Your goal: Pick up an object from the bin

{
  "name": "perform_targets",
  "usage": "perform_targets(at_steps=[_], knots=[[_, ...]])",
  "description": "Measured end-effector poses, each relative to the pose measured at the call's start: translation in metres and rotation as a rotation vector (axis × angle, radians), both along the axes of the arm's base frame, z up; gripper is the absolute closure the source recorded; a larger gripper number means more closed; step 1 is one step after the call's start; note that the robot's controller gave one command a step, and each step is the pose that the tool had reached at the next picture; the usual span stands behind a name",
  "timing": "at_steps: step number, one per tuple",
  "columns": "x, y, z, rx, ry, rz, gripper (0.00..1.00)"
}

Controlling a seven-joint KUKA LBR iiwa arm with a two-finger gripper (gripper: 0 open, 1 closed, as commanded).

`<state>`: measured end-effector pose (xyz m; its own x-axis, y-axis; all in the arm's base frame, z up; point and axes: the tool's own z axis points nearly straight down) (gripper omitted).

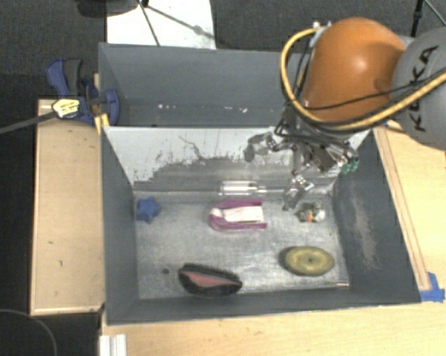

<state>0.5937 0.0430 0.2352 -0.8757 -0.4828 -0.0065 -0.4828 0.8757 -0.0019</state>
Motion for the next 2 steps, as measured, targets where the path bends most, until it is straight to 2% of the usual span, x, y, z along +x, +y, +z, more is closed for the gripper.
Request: perform_targets(at_steps=[1, 2], knots=[[-0.004, 0.0229, -0.1586, 0.001, 0.008, 0.161, 0.0], [-0.0033, 0.0215, -0.1561, 0.0, 0.006, 0.157, 1.0]])
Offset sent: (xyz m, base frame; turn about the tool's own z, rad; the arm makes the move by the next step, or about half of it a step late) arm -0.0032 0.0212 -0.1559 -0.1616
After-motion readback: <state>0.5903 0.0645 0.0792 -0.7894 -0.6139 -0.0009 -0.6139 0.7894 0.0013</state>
